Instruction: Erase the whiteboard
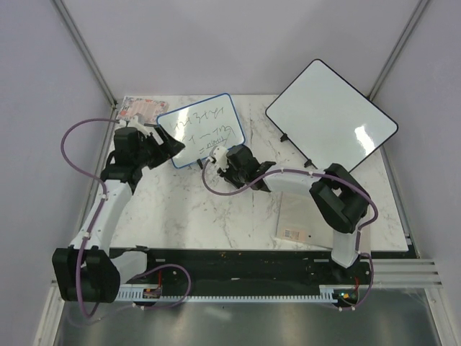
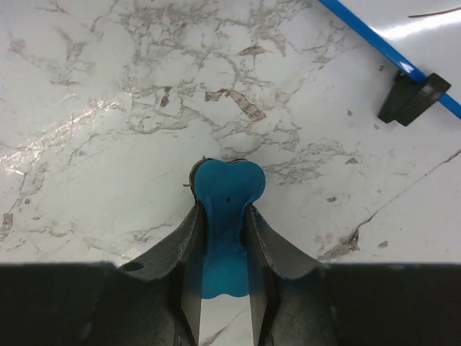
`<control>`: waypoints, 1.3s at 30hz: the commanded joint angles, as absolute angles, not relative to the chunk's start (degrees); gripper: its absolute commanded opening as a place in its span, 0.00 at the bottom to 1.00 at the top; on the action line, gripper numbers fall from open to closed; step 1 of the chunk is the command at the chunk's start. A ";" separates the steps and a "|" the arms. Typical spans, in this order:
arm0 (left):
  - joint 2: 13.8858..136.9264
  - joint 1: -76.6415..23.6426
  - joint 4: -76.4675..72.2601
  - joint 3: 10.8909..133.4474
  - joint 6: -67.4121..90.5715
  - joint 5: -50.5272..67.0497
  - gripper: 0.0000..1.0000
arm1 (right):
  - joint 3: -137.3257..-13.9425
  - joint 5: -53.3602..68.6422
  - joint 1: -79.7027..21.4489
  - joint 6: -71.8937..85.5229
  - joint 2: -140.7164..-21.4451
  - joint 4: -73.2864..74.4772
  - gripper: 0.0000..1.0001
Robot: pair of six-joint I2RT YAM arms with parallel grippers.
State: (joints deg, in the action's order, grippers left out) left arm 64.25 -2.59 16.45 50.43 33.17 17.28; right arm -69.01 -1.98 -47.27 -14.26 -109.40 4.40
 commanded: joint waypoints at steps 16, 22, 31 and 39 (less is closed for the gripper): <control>82.35 9.49 -4.11 51.26 37.52 13.09 0.91 | -63.63 3.95 -45.79 -7.65 -95.80 -2.28 0.02; 88.32 10.20 -28.97 43.70 43.68 19.60 0.87 | -61.09 6.68 -45.62 -6.77 -93.52 -4.57 0.01; 103.24 13.09 -59.21 44.82 50.26 30.31 0.85 | -59.41 6.15 -45.62 -6.68 -92.11 -5.19 0.01; 116.18 15.29 -71.44 54.39 58.52 39.37 0.75 | -59.76 4.40 -45.53 -7.38 -93.78 -6.85 0.00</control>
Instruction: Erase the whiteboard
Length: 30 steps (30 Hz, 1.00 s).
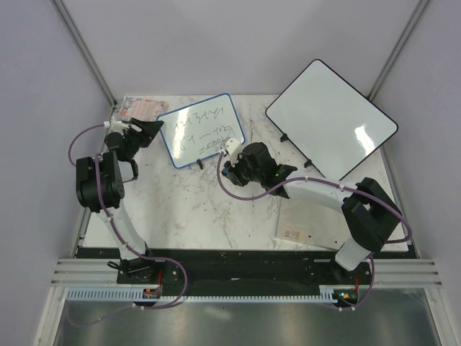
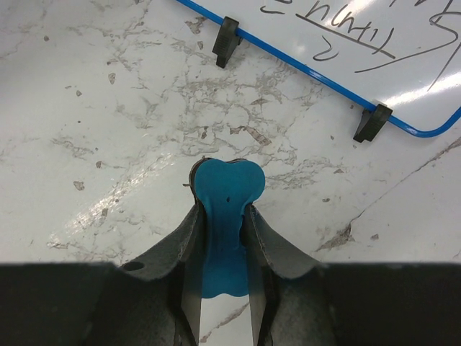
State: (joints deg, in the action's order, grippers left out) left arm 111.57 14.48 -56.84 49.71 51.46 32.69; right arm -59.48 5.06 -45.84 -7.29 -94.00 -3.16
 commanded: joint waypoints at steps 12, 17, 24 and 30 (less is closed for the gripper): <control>125.94 15.64 -80.69 63.63 65.83 46.75 0.70 | -59.94 1.85 -44.30 -4.83 -98.44 -14.59 0.00; 125.42 15.38 -76.65 64.42 61.70 49.04 0.61 | -61.87 1.32 -43.95 -5.54 -100.10 -14.24 0.00; 125.77 15.29 -76.29 64.34 61.88 49.48 0.43 | -62.14 1.67 -42.89 -4.31 -101.42 -15.46 0.00; 124.81 15.38 -72.69 63.37 58.36 50.09 0.34 | -64.16 2.46 -42.10 -2.99 -104.49 -17.31 0.00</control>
